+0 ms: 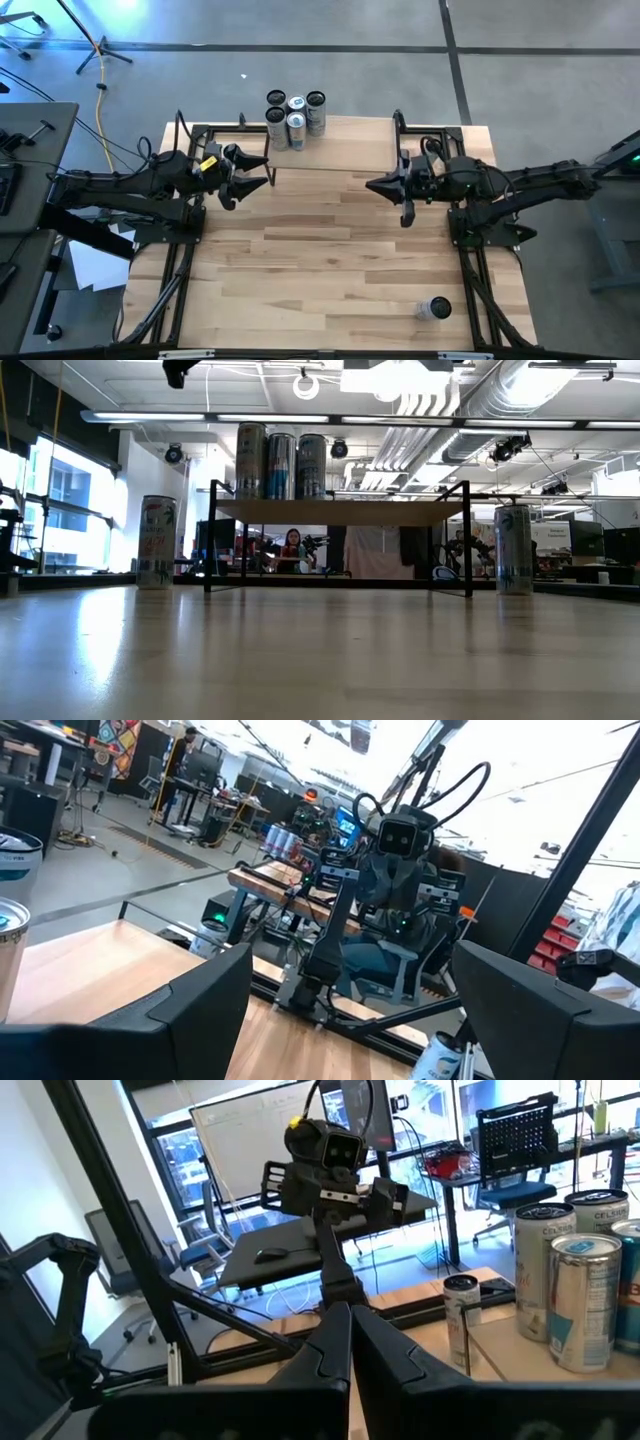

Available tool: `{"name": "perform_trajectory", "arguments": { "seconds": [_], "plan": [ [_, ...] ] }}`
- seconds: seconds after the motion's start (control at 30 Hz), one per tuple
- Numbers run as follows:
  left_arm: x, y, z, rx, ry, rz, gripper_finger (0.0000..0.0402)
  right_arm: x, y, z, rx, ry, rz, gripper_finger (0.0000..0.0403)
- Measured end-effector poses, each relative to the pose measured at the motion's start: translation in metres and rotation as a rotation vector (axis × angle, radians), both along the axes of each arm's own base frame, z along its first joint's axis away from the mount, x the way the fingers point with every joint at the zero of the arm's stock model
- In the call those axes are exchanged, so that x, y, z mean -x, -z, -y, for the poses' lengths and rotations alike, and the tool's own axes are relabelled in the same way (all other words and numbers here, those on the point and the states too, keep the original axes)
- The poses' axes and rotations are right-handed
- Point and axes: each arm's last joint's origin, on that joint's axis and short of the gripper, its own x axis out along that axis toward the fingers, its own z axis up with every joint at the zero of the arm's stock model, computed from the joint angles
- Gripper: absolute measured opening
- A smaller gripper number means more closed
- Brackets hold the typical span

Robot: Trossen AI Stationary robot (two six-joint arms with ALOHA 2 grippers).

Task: Place canned beverage on shelf
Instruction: Put the bottom right black soda can on the shelf

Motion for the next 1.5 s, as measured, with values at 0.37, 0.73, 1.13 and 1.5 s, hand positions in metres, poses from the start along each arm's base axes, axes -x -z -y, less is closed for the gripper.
{"name": "perform_trajectory", "arguments": {
  "seconds": [0.37,0.73,1.13,1.5],
  "plan": [
    [-0.0002,0.0004,0.0000,0.000,0.000,-0.003,0.0314,-0.0001,0.0000,-0.0008,0.029,-0.027,-0.001,0.0000],
    [-0.0010,0.0009,0.0000,0.050,0.007,0.001,0.0314,-0.0001,-0.0031,-0.0002,0.023,-0.023,0.031,0.0000],
    [-0.0010,0.0009,-0.0001,-0.037,-0.006,-0.014,0.0314,-0.0031,-0.0025,0.0002,0.000,-0.001,0.037,0.0000],
    [-0.0010,0.0009,-0.0001,-0.059,-0.010,-0.018,0.0314,-0.0045,-0.0017,0.0005,-0.042,0.014,0.037,0.0000]
  ]
}}
